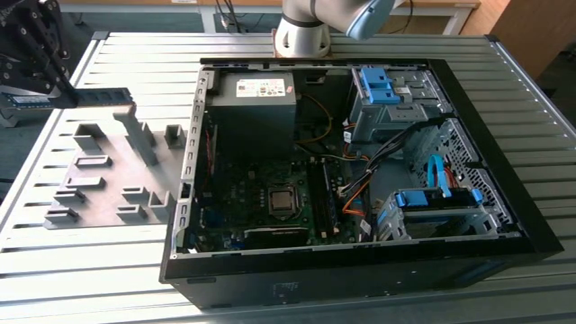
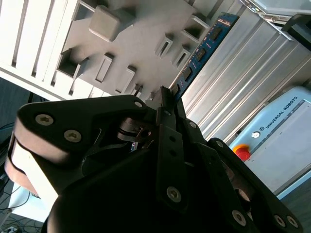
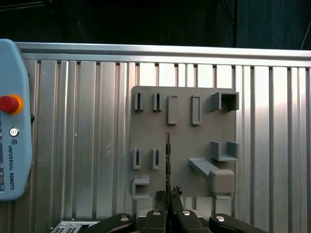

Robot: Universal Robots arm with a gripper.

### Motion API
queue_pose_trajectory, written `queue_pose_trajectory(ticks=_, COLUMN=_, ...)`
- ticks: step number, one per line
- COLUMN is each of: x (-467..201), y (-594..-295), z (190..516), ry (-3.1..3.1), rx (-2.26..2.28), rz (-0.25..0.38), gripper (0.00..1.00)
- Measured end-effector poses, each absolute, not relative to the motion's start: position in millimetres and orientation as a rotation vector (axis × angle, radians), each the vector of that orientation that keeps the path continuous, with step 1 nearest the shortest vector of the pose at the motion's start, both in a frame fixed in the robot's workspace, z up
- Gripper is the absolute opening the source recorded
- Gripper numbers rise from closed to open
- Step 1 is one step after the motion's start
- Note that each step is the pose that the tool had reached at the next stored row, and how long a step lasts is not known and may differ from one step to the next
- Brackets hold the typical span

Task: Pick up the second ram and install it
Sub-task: 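Pick up the second ram and move it above second insertion slot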

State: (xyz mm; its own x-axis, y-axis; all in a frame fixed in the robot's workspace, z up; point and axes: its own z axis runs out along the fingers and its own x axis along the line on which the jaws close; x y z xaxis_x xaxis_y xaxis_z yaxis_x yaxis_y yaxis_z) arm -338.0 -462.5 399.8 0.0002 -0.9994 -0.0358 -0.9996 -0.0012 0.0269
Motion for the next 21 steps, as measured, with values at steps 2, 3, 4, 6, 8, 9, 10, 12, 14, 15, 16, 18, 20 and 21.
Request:
queue_pose_trajectory(ticks=2, x=-336.4, y=-462.6, z=399.8, ry=2.216, rx=-2.217, rz=0.070, gripper=0.14)
queue_pose_trajectory(ticks=3, x=-335.6, y=-462.6, z=399.8, ry=2.216, rx=-2.217, rz=0.070, gripper=0.14)
queue_pose_trajectory(ticks=4, x=-334.8, y=-462.6, z=399.8, ry=2.216, rx=-2.217, rz=0.070, gripper=0.14)
queue_pose_trajectory(ticks=6, x=-333.4, y=-462.5, z=399.9, ry=2.216, rx=-2.217, rz=0.070, gripper=0.14)
queue_pose_trajectory(ticks=8, x=-332.1, y=-462.6, z=399.8, ry=2.216, rx=-2.217, rz=0.070, gripper=0.14)
queue_pose_trajectory(ticks=9, x=-331.4, y=-462.5, z=399.8, ry=2.216, rx=-2.217, rz=0.070, gripper=0.14)
queue_pose_trajectory(ticks=10, x=-330.7, y=-462.5, z=399.8, ry=2.216, rx=-2.217, rz=0.070, gripper=0.14)
queue_pose_trajectory(ticks=12, x=-329.0, y=-462.6, z=399.8, ry=2.216, rx=-2.217, rz=0.070, gripper=0.14)
queue_pose_trajectory(ticks=14, x=-327.4, y=-462.5, z=399.8, ry=2.216, rx=-2.217, rz=0.070, gripper=0.14)
queue_pose_trajectory(ticks=15, x=-326.6, y=-462.6, z=399.8, ry=2.216, rx=-2.217, rz=0.070, gripper=0.14)
queue_pose_trajectory(ticks=16, x=-325.8, y=-462.6, z=399.8, ry=2.216, rx=-2.217, rz=0.070, gripper=0.14)
queue_pose_trajectory(ticks=18, x=-324.3, y=-462.6, z=399.8, ry=2.216, rx=-2.217, rz=0.070, gripper=0.14)
queue_pose_trajectory(ticks=20, x=-322.9, y=-462.5, z=399.8, ry=2.216, rx=-2.217, rz=0.070, gripper=0.14)
queue_pose_trajectory(ticks=21, x=-322.3, y=-462.6, z=399.8, ry=2.216, rx=-2.217, rz=0.070, gripper=0.14)
